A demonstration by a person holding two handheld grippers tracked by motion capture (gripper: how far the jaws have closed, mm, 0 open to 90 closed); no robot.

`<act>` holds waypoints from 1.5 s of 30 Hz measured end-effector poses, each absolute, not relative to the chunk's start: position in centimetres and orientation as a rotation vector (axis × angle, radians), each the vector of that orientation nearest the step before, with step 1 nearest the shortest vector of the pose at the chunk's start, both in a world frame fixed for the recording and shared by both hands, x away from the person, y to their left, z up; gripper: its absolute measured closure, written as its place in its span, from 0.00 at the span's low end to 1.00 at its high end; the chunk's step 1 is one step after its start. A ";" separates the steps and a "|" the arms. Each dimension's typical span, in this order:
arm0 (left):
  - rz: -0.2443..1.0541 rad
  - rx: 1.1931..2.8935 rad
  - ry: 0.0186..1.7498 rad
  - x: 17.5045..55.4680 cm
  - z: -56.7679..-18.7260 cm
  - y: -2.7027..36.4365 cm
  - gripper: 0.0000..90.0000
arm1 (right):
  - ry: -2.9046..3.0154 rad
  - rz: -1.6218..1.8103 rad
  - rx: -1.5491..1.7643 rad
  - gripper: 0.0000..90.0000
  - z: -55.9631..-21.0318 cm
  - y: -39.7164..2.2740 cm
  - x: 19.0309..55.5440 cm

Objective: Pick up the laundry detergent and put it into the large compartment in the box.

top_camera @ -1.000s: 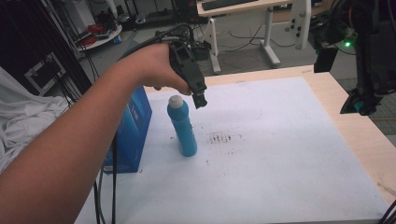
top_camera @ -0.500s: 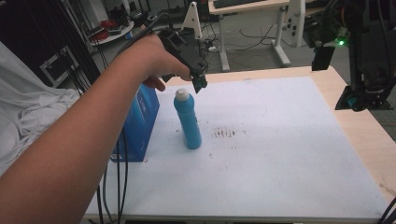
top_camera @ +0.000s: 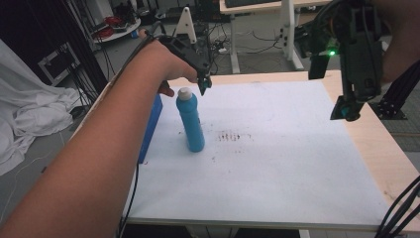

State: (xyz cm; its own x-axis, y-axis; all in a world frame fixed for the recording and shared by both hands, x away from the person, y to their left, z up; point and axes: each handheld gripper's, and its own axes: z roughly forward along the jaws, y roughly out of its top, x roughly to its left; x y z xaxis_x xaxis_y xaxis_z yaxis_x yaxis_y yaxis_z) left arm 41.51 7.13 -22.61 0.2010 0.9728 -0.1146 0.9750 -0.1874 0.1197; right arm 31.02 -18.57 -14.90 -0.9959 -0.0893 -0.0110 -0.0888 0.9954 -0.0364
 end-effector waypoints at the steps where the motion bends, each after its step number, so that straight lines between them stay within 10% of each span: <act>1: -0.030 2.280 1.899 41.6 -22.7 7.4 0.02 | 3.126 -0.057 -0.139 0.03 -14.9 -18.5 31.0; 45: -0.082 2.077 2.191 44.2 -29.2 7.1 0.02 | 3.146 -0.049 -0.150 0.03 -16.8 -18.2 31.5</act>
